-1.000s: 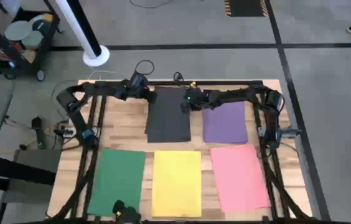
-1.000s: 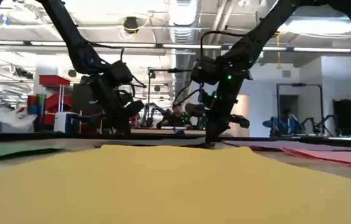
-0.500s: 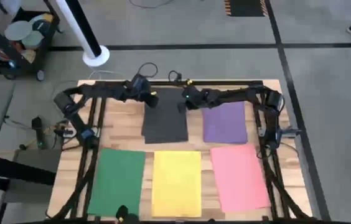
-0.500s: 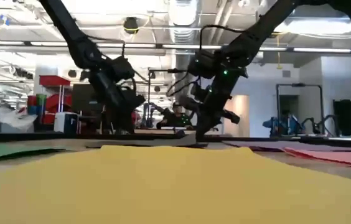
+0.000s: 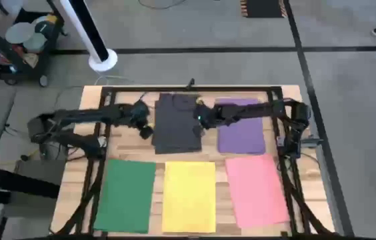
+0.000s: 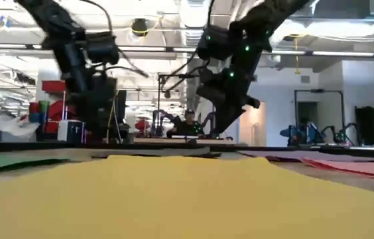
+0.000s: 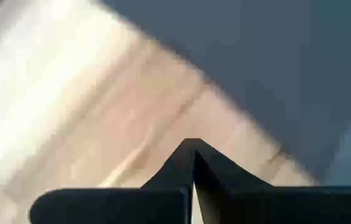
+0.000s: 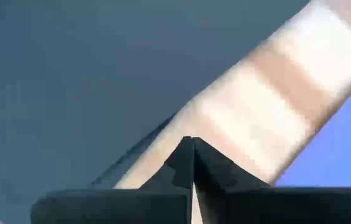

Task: Organize paper
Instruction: Put the black paper on top of the other back paper in the top center of the table

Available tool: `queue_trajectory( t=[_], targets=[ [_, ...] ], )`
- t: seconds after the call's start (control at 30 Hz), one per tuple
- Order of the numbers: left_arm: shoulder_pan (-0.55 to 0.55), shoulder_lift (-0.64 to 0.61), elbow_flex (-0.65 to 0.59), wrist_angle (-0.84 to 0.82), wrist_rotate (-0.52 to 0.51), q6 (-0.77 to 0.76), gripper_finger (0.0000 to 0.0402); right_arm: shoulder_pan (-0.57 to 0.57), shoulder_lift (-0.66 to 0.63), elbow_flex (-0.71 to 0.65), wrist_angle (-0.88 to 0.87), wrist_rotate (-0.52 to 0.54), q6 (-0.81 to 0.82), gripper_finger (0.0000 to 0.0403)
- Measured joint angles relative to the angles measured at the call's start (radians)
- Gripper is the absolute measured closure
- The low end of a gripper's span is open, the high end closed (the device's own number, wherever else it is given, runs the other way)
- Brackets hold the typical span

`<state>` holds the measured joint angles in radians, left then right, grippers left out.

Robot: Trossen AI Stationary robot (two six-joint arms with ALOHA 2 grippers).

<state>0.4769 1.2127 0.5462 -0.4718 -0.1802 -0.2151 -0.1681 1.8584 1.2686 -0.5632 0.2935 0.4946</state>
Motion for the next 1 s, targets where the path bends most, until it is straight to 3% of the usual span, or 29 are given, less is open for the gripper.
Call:
queue_trajectory(
  t=[0.23,0.4,0.7,0.9,1.0],
  targets=[
    [-0.051,0.018,-0.172,0.264,0.071,-0.090,0.0402,0.095,0.000,0.000,0.039,0.056,0.057,0.0403],
    [-0.113,0.030,-0.183,0.313,0.048,-0.145,0.0402,0.107,0.000,0.000,0.040,0.058,0.090,0.0403],
    [-0.221,0.032,-0.184,0.361,0.093,-0.218,0.0402,0.123,0.000,-0.001,0.008,0.046,0.083,0.0403],
    [-0.245,0.033,-0.185,0.369,0.098,-0.232,0.0401,0.192,0.012,-0.002,0.080,-0.094,-0.073,0.0403],
    [-0.250,0.034,-0.186,0.383,0.099,-0.236,0.0401,0.210,0.058,-0.002,0.218,-0.132,-0.112,0.0403]
  ],
)
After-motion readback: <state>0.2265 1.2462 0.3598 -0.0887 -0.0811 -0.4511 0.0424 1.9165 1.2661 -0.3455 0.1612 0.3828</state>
